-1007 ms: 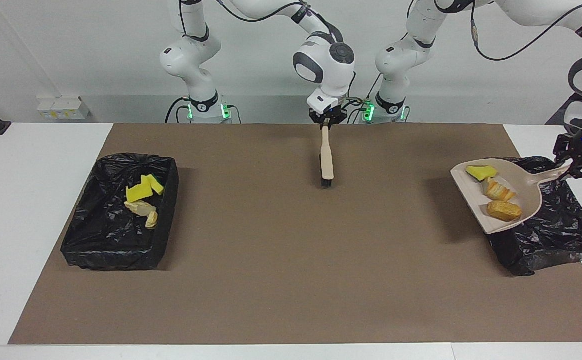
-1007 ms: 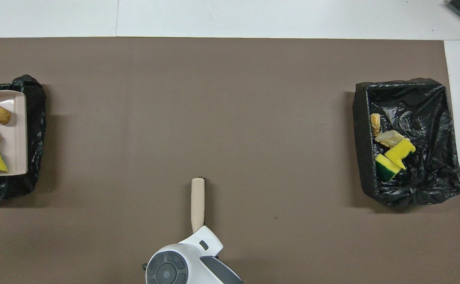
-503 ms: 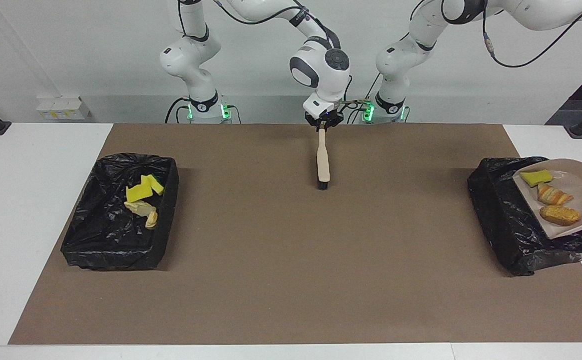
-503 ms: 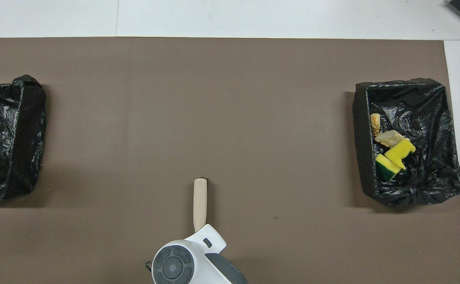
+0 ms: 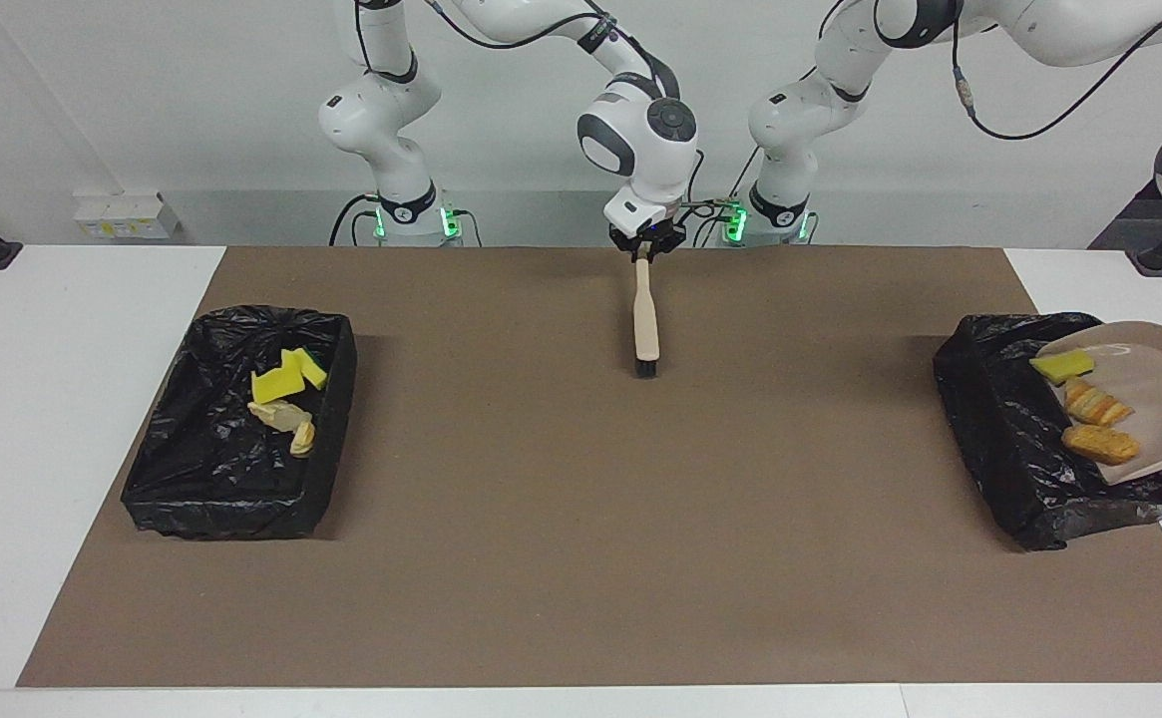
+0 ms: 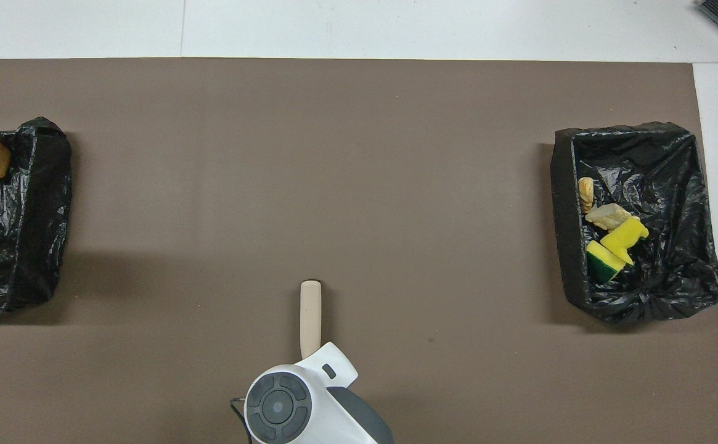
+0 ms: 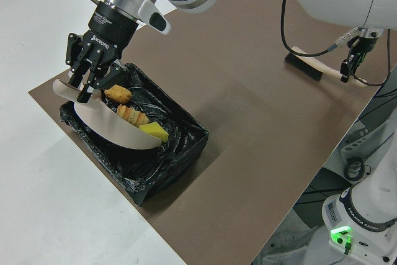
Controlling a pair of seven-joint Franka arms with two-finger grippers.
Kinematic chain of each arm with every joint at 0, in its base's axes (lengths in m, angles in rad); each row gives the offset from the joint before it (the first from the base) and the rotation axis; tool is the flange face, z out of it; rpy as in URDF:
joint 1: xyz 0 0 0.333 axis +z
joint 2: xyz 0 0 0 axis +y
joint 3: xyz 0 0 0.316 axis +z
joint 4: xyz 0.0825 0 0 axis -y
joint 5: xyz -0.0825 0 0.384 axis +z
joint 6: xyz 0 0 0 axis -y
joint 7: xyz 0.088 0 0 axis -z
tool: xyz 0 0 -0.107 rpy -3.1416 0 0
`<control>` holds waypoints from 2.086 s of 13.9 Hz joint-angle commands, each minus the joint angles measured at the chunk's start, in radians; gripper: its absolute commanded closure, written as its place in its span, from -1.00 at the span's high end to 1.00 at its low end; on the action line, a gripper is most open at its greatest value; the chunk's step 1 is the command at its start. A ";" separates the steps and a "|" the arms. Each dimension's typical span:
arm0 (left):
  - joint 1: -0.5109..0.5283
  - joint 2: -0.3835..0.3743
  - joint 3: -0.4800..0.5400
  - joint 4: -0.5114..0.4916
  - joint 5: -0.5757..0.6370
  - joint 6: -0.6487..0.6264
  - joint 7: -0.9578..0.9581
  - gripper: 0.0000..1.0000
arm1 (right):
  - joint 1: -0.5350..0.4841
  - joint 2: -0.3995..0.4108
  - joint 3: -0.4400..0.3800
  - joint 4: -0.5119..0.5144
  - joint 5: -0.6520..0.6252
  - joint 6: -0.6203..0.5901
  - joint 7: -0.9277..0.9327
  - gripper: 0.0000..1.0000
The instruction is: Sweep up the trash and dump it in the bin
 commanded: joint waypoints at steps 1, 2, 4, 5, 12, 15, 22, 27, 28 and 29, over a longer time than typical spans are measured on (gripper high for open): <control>-0.007 -0.087 0.013 -0.055 0.043 -0.004 -0.018 -1.00 | -0.060 -0.029 0.005 -0.009 0.028 0.016 -0.036 0.14; -0.007 -0.110 0.012 -0.055 0.093 -0.010 -0.015 -1.00 | -0.074 -0.034 0.002 -0.008 0.017 0.024 -0.037 0.58; -0.008 -0.141 0.012 -0.052 0.134 -0.036 -0.012 -1.00 | -0.125 -0.064 -0.006 0.002 0.007 0.024 -0.063 1.00; -0.008 -0.156 0.009 -0.053 0.135 -0.036 -0.012 -1.00 | -0.174 -0.095 -0.004 0.003 0.011 0.019 -0.111 1.00; -0.056 -0.152 -0.013 -0.007 -0.057 -0.036 -0.017 -1.00 | -0.465 -0.304 -0.008 0.023 0.011 -0.161 -0.220 1.00; -0.074 -0.146 -0.013 -0.007 -0.247 -0.033 -0.023 -1.00 | -0.658 -0.345 -0.011 0.101 0.011 -0.339 -0.390 1.00; -0.167 -0.138 -0.014 -0.027 -0.634 -0.116 -0.324 -1.00 | -0.987 -0.355 -0.023 0.126 -0.019 -0.398 -0.747 1.00; -0.332 -0.134 -0.014 -0.101 -0.730 -0.121 -0.714 -1.00 | -1.032 -0.281 -0.021 0.234 -0.137 -0.378 -0.788 1.00; -0.364 -0.127 -0.014 -0.115 -0.769 -0.109 -0.812 -1.00 | -1.033 -0.238 -0.023 0.303 -0.139 -0.396 -0.789 1.00; -0.397 -0.117 -0.014 -0.119 -0.794 -0.103 -0.880 -1.00 | -1.033 -0.212 -0.021 0.354 -0.139 -0.419 -0.789 1.00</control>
